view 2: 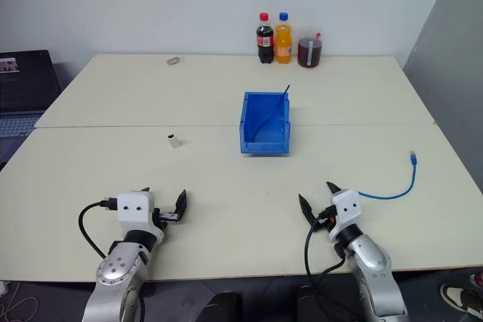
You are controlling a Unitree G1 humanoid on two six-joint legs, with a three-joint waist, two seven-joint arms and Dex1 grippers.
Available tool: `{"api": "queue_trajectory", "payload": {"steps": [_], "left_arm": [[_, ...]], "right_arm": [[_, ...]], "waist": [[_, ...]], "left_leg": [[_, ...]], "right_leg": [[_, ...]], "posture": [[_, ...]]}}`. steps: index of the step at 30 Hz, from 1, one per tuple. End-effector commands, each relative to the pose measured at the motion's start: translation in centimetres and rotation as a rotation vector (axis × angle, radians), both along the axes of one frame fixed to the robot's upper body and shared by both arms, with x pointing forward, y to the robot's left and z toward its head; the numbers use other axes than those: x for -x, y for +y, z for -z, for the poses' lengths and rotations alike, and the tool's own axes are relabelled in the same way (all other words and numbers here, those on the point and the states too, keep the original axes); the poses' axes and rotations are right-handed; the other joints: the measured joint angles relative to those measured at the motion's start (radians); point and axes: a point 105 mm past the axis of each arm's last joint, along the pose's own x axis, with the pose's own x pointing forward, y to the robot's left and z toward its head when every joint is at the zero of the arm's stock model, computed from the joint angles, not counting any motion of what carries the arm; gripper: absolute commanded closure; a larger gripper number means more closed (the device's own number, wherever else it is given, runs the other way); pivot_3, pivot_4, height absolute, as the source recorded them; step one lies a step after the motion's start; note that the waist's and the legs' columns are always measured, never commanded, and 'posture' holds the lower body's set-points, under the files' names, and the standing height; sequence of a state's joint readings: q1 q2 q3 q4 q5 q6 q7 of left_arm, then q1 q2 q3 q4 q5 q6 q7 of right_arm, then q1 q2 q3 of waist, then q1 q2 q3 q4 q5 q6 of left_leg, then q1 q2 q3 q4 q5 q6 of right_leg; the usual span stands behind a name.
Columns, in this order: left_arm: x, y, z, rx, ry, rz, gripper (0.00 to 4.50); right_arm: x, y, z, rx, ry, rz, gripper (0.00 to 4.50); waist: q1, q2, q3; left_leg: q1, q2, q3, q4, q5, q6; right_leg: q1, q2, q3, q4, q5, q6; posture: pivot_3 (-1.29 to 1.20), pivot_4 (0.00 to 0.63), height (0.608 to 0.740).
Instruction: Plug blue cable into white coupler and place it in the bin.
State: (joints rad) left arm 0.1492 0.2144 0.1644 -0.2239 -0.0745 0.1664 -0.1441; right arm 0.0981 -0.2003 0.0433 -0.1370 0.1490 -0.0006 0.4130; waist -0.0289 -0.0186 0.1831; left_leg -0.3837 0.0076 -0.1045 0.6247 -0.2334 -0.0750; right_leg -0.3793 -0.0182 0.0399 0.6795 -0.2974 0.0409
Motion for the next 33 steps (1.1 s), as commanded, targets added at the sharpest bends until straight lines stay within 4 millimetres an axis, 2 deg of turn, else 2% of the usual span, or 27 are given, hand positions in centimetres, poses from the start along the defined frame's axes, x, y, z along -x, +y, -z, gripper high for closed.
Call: {"api": "queue_trajectory", "payload": {"steps": [1,10,19,22,24,26,33], "left_arm": [[0.1,0.2,-1.4,-0.017,-0.069,0.002,0.0],[0.4,0.6,-0.7,-0.008,-0.033,-0.026,0.0],[0.5,0.5,-1.1,0.005,-0.062,0.021,0.0],[0.8,-0.8,-1.3,0.03,-0.073,0.129,0.0],[1.3,-2.9,-1.5,0.132,-0.051,0.291,0.0],[1.8,-4.6,-1.6,0.164,-0.023,0.425,0.0],[1.8,-8.7,-2.8,0.245,0.037,0.713,0.0]], "right_arm": [[0.0,0.3,-1.2,-0.018,-0.047,-0.015,0.02],[0.0,0.4,-1.1,-0.012,-0.044,-0.021,0.02],[-0.2,0.1,-1.3,-0.007,-0.049,-0.013,0.02],[-0.2,-0.1,-1.5,-0.003,-0.058,-0.004,0.02],[-0.2,-0.6,-1.8,0.01,-0.076,0.023,0.02],[-0.2,-1.6,-2.2,0.013,-0.092,0.069,0.02],[0.7,-4.9,-4.2,0.045,-0.151,0.19,0.02]], "waist": [[0.0,0.0,0.0],[0.0,0.0,0.0],[0.0,0.0,0.0],[0.0,0.0,0.0],[0.0,0.0,0.0],[-0.001,0.0,0.0],[0.002,0.0,0.001]], "left_leg": [[0.0,0.0,0.0,0.0,0.0,0.0],[0.0,0.0,0.0,0.0,0.0,0.0],[0.0,0.0,0.0,0.0,0.0,0.0],[0.0,0.0,0.0,0.0,0.0,0.0],[0.0,0.0,0.0,0.0,0.0,0.0],[0.0,0.0,0.0,0.0,0.0,0.0],[-0.001,0.0,0.0,0.0,0.0,0.0]], "right_leg": [[0.0,0.0,0.0,0.0,0.0,0.0],[0.0,0.0,0.0,0.0,0.0,0.0],[0.0,0.0,0.0,0.0,0.0,0.0],[0.0,0.0,0.0,0.0,0.0,0.0],[0.0,0.0,0.0,0.0,0.0,0.0],[0.0,0.0,0.0,0.0,0.0,0.0],[-0.001,0.0,0.0,0.0,0.0,-0.001]], "posture": [[0.0,0.15,0.74],[0.0,0.15,0.74],[0.0,0.15,0.74],[0.0,0.15,0.74],[0.0,0.15,0.74],[0.0,0.15,0.74],[0.0,0.15,0.74]]}}
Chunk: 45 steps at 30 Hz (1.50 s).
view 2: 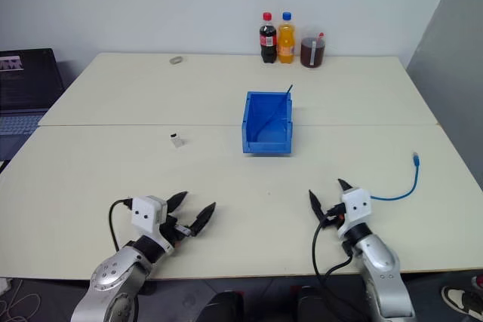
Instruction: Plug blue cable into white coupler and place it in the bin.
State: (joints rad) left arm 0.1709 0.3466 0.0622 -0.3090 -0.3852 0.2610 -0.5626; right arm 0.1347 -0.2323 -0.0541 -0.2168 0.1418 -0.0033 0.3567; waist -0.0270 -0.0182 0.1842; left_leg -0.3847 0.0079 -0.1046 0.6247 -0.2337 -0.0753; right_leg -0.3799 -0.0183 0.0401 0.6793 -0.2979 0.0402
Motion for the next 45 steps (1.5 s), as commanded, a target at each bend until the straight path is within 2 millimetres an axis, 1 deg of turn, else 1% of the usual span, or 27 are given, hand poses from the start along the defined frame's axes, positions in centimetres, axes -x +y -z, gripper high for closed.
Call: {"api": "queue_trajectory", "payload": {"steps": [1,4,5,6,8,12,13,15,17,19,22,24,27,29,31,34,37,38,39,41,42,45], "left_arm": [[-0.1,-2.3,-2.1,0.036,-0.039,0.144,0.0],[-0.9,-4.2,-3.3,-0.01,-0.077,0.268,0.0],[-1.0,-5.1,-3.7,-0.048,-0.104,0.325,0.0],[-1.3,-5.9,-4.3,-0.078,-0.138,0.372,0.0],[-1.1,-7.7,-5.4,-0.075,-0.151,0.533,0.0],[-1.3,-9.4,-6.8,-0.089,-0.161,0.693,0.0],[-1.4,-9.8,-7.0,-0.098,-0.154,0.731,0.0],[-1.4,-10.3,-7.3,-0.111,-0.144,0.783,0.0],[-0.9,-10.7,-7.3,-0.135,-0.092,0.884,0.0],[-0.9,-10.9,-7.2,-0.164,-0.074,0.926,0.0],[-1.8,-11.2,-7.6,-0.186,-0.082,0.903,0.0],[-2.3,-11.7,-7.9,-0.192,-0.086,0.889,0.0],[-2.4,-12.1,-8.0,-0.207,-0.092,0.895,0.0],[-2.3,-12.2,-7.9,-0.219,-0.097,0.901,0.0],[-2.2,-12.3,-7.8,-0.222,-0.097,0.904,0.0],[-2.2,-12.2,-7.8,-0.225,-0.1,0.898,0.0],[-2.1,-12.2,-7.8,-0.224,-0.103,0.891,0.0],[-2.1,-12.1,-7.8,-0.226,-0.103,0.889,0.0],[-2.1,-12.0,-7.8,-0.228,-0.103,0.886,0.0],[-2.2,-11.8,-7.8,-0.231,-0.103,0.882,0.0],[-2.2,-11.8,-7.8,-0.232,-0.103,0.878,0.0],[-2.3,-11.6,-7.8,-0.233,-0.103,0.871,0.0]], "right_arm": [[0.5,-1.6,-2.6,0.005,-0.088,0.057,0.02],[1.4,-3.0,-3.6,0.015,-0.102,0.11,0.02],[1.6,-3.8,-3.8,0.009,-0.096,0.16,0.02],[1.6,-5.2,-3.9,-0.008,-0.076,0.252,0.02],[1.7,-7.6,-4.0,0.001,-0.035,0.383,0.02],[1.2,-10.4,-4.2,-0.021,0.052,0.54,0.02],[1.1,-11.4,-4.1,-0.018,0.084,0.589,0.02],[0.8,-12.6,-4.1,-0.014,0.13,0.642,0.02],[0.1,-14.0,-3.8,-0.043,0.204,0.655,0.02],[-0.6,-14.6,-3.7,-0.063,0.248,0.639,0.02],[-1.5,-15.0,-3.4,-0.068,0.306,0.595,0.02],[-2.6,-15.4,-3.1,-0.054,0.34,0.558,0.02],[-4.3,-16.1,-2.8,-0.029,0.371,0.532,0.02],[-5.3,-17.1,-2.4,-0.025,0.4,0.54,0.02],[-6.0,-17.9,-2.2,-0.028,0.421,0.554,0.02],[-6.4,-18.4,-1.5,-0.062,0.473,0.539,0.5],[-6.5,-18.6,-1.0,-0.064,0.508,0.517,1.34],[-6.6,-18.6,-0.9,-0.056,0.513,0.508,1.52],[-6.7,-18.6,-0.9,-0.055,0.513,0.502,1.8],[-6.8,-18.6,-1.0,-0.049,0.511,0.497,2.13],[-6.9,-18.6,-1.0,-0.046,0.509,0.493,2.48],[-7.1,-18.5,-1.2,-0.049,0.497,0.48,3.26]], "waist": [[0.0,0.0,0.0],[-0.001,0.001,0.001],[0.0,0.001,0.001],[0.001,0.001,0.001],[0.0,0.001,0.001],[-0.005,0.001,0.001],[-0.007,0.002,0.001],[-0.007,0.002,0.001],[-0.007,0.002,0.001],[-0.007,0.002,0.001],[-0.005,0.002,0.001],[-0.005,0.002,0.001],[-0.007,0.002,0.002],[-0.01,0.002,0.002],[-0.009,0.002,0.002],[-0.008,0.002,0.002],[-0.007,0.002,0.002],[-0.007,0.002,0.002],[-0.006,0.002,0.002],[-0.006,0.002,0.002],[-0.007,0.002,0.002],[-0.006,0.002,0.002]], "left_leg": [[0.0,0.0,0.0,0.0,0.0,0.0],[0.0,0.0,0.0,0.0,0.0,0.0],[0.0,0.0,0.0,0.0,0.0,0.0],[0.0,0.0,-0.001,0.0,0.0,0.0],[0.0,0.0,0.0,0.0,0.0,0.0],[0.001,-0.001,0.004,0.0,0.0,0.0],[0.0,-0.001,0.004,0.0,0.0,0.0],[0.0,0.0,0.005,0.0,0.0,0.0],[0.0,0.0,0.005,-0.001,0.0,0.0],[-0.001,0.0,0.006,-0.001,0.0,0.0],[-0.003,0.0,0.006,-0.001,0.0,0.001],[-0.005,0.0,0.006,0.0,0.0,0.001],[-0.006,-0.001,0.007,0.001,0.0,0.001],[-0.006,-0.001,0.008,0.001,0.0,0.001],[-0.006,-0.001,0.008,0.0,0.0,0.001],[-0.006,-0.001,0.008,0.001,0.0,0.001],[-0.007,-0.001,0.008,0.002,0.0,0.001],[-0.007,-0.001,0.008,0.002,0.0,0.001],[-0.007,-0.001,0.008,0.002,0.0,0.001],[-0.007,-0.001,0.008,0.003,0.0,0.001],[-0.007,-0.001,0.008,0.003,0.0,0.001],[-0.007,-0.001,0.008,0.004,0.0,0.001]], "right_leg": [[0.0,0.0,0.0,0.0,0.0,0.0],[0.0,0.0,0.0,0.0,0.0,0.0],[0.0,0.0,0.0,0.0,0.0,0.0],[0.0,0.001,0.0,0.0,0.0,0.0],[0.0,0.001,0.0,0.0,0.0,0.0],[0.0,0.001,0.001,0.0,0.001,0.001],[-0.001,0.001,0.001,0.0,0.001,0.001],[-0.002,0.002,0.001,0.001,0.0,0.001],[-0.003,0.002,0.001,0.001,0.0,0.001],[-0.003,0.002,0.002,0.001,0.0,0.0],[-0.005,0.002,0.002,0.0,0.0,0.0],[-0.006,0.002,0.002,0.001,0.001,0.0],[-0.007,0.002,0.002,0.001,0.001,0.001],[-0.007,0.002,0.003,0.001,0.001,0.001],[-0.007,0.002,0.003,0.001,0.003,-0.004],[-0.007,0.002,0.003,0.0,0.004,-0.004],[-0.007,0.002,0.003,0.0,0.004,-0.004],[-0.007,0.002,0.003,0.0,0.004,-0.004],[-0.007,0.002,0.003,0.0,0.004,-0.004],[-0.007,0.002,0.003,0.0,0.004,-0.003],[-0.006,0.002,0.003,0.0,0.004,-0.003],[-0.006,0.002,0.003,0.001,0.005,-0.003]], "posture": [[0.0,0.15,0.74],[0.0,0.15,0.74],[0.0,0.15,0.74],[0.0,0.15,0.74],[0.0,0.15,0.74],[0.0,0.15,0.74],[0.0,0.15,0.74],[0.0,0.15,0.74],[0.0,0.15,0.74],[0.0,0.15,0.74],[0.0,0.15,0.74],[0.0,0.15,0.74],[0.0,0.15,0.74],[0.0,0.15,0.74],[0.0,0.15,0.74],[0.0,0.15,0.74],[0.0,0.15,0.74],[0.0,0.15,0.74],[0.0,0.15,0.74],[0.0,0.15,0.74],[0.0,0.15,0.74],[0.0,0.15,0.74]]}}
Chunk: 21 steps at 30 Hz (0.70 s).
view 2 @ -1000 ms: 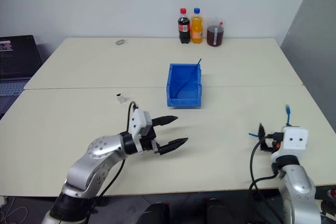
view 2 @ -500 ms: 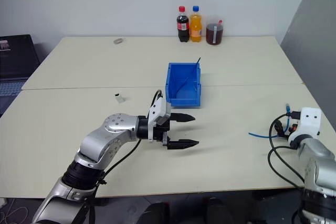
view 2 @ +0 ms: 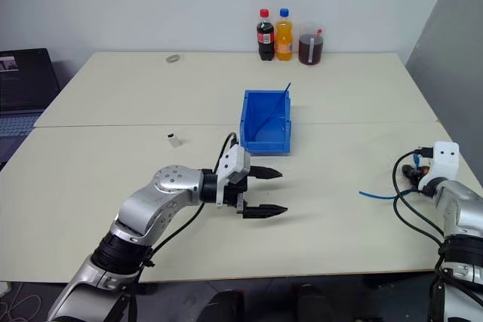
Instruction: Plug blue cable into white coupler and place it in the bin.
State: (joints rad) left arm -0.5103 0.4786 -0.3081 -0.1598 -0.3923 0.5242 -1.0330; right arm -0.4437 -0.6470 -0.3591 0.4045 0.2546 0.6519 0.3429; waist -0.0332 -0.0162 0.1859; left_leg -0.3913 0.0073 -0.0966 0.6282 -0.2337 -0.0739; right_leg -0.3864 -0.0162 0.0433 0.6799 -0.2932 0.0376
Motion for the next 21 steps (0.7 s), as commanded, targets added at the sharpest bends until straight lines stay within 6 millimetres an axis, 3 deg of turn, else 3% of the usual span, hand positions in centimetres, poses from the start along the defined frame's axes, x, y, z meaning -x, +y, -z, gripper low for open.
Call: {"api": "queue_trajectory", "payload": {"steps": [1,5,12,14,17,21], "left_arm": [[0.0,0.3,-1.1,0.018,-0.052,-0.007,0.0],[-0.2,0.4,-1.1,0.018,-0.056,-0.01,0.0],[-0.4,0.9,-1.5,0.043,-0.063,-0.03,0.0],[-0.3,1.5,-1.5,0.037,-0.076,-0.044,0.0],[0.2,3.2,-0.5,-0.02,-0.099,-0.07,0.0],[0.8,6.2,1.4,-0.106,-0.108,-0.133,0.0]], "right_arm": [[0.1,-0.5,0.1,0.008,0.007,-0.008,3.56],[0.0,0.3,-0.7,-0.022,-0.031,-0.075,4.43],[1.0,3.6,-4.3,0.03,-0.096,-0.386,4.43],[2.9,6.8,-5.8,0.171,-0.069,-0.671,4.43],[5.5,11.8,-5.9,0.332,-0.003,-1.036,4.43],[6.3,17.8,-4.9,0.405,-0.004,-1.32,4.43]], "waist": [[0.0,0.0,0.0],[0.0,0.0,0.0],[0.0,0.001,0.001],[0.0,0.003,0.001],[-0.008,0.004,0.002],[-0.028,0.001,0.004]], "left_leg": [[0.0,0.0,0.0,0.0,0.0,0.0],[0.0,0.0,0.0,0.0,0.0,0.0],[-0.001,0.0,0.0,0.0,0.0,0.0],[-0.001,0.0,0.0,0.0,0.0,0.0],[0.0,0.001,0.001,-0.001,0.0,0.0],[0.001,0.005,0.0,-0.001,0.0,0.0]], "right_leg": [[0.0,0.0,0.0,0.0,0.0,0.0],[0.0,0.0,0.0,0.0,0.0,0.0],[-0.001,0.0,0.0,0.0,0.0,0.0],[-0.001,0.0,0.0,0.0,0.0,0.0],[-0.001,0.0,0.0,0.0,-0.001,0.001],[-0.001,0.004,0.0,0.0,-0.003,0.005]], "posture": [[0.0,0.15,0.74],[0.0,0.15,0.74],[0.0,0.15,0.74],[0.0,0.15,0.74],[0.0,0.15,0.74],[0.0,0.15,0.74]]}}
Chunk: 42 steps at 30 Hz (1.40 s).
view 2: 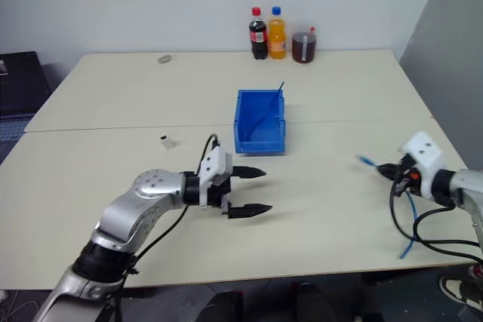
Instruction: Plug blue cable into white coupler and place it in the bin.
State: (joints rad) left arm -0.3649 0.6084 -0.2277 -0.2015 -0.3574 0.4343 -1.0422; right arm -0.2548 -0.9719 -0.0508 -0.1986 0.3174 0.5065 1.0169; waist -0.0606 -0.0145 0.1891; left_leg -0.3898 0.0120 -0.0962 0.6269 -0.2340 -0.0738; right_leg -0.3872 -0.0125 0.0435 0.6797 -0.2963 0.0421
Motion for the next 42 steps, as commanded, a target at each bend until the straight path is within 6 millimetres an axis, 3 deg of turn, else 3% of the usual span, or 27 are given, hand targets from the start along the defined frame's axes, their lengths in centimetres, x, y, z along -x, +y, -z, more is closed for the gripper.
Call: {"api": "queue_trajectory", "payload": {"steps": [1,7,11,15,18,24,27,33,42], "left_arm": [[0.8,2.2,0.1,-0.047,-0.062,-0.036,0.0],[2.2,5.9,1.8,-0.122,-0.057,-0.138,0.0],[3.0,7.5,3.0,-0.134,-0.016,-0.202,0.0],[3.9,9.1,4.5,-0.19,0.007,-0.239,0.0],[3.8,9.4,4.6,-0.184,0.003,-0.249,0.0],[3.0,9.7,4.5,-0.178,-0.012,-0.255,0.0],[2.4,9.7,4.4,-0.171,-0.021,-0.259,0.0],[0.9,8.9,4.5,-0.176,-0.038,-0.227,0.0],[-1.4,5.5,5.2,-0.197,-0.079,-0.149,0.0]], "right_arm": [[0.6,6.0,1.0,0.039,-0.002,-0.274,4.43],[-0.9,14.3,2.9,0.006,0.02,-0.496,4.43],[-1.9,17.4,3.7,-0.001,0.016,-0.553,4.43],[-2.0,18.8,4.7,0.019,0.027,-0.611,4.43],[-2.2,19.1,5.3,0.042,0.025,-0.625,3.92],[-2.2,19.1,5.0,0.032,0.021,-0.637,2.38],[-1.9,18.3,3.9,0.001,0.036,-0.632,1.6],[1.3,15.4,0.9,-0.084,0.088,-0.621,0.15],[4.0,13.2,1.4,-0.162,0.134,-0.428,0.15]], "waist": [[0.0,-0.001,0.001],[0.004,-0.003,0.002],[0.025,-0.003,0.002],[0.032,-0.003,0.002],[0.031,-0.003,0.002],[0.029,-0.003,0.002],[0.029,-0.003,0.002],[0.033,-0.003,0.002],[0.033,-0.003,0.002]], "left_leg": [[0.0,0.0,0.0,0.0,0.0,0.0],[0.0,0.0,0.0,0.001,0.0,0.0],[-0.004,-0.001,-0.003,0.001,0.0,0.0],[-0.005,-0.002,-0.002,0.001,0.0,0.0],[-0.004,-0.002,-0.003,0.001,0.0,0.0],[-0.003,-0.002,-0.003,0.001,0.0,0.0],[-0.003,-0.001,-0.002,0.001,0.0,0.0],[-0.005,-0.003,-0.004,0.001,0.0,0.0],[-0.004,-0.003,-0.005,0.002,0.0,0.0]], "right_leg": [[0.0,0.0,0.0,0.0,0.0,0.0],[-0.001,0.0,0.0,0.0,0.001,-0.001],[-0.002,-0.002,-0.003,0.0,0.004,-0.007],[-0.002,-0.005,-0.004,0.0,0.004,-0.007],[-0.002,-0.006,-0.004,0.0,0.004,-0.007],[-0.002,-0.003,-0.004,0.001,0.004,-0.007],[-0.002,-0.003,-0.004,0.001,0.004,-0.007],[-0.002,-0.005,-0.005,0.001,0.004,-0.007],[-0.001,-0.004,-0.005,0.001,0.004,-0.007]], "posture": [[0.0,0.15,0.74],[0.0,0.15,0.74],[0.0,0.15,0.74],[0.0,0.15,0.74],[0.0,0.15,0.74],[0.0,0.15,0.74],[0.0,0.15,0.74],[0.0,0.15,0.74],[0.0,0.15,0.74]]}}
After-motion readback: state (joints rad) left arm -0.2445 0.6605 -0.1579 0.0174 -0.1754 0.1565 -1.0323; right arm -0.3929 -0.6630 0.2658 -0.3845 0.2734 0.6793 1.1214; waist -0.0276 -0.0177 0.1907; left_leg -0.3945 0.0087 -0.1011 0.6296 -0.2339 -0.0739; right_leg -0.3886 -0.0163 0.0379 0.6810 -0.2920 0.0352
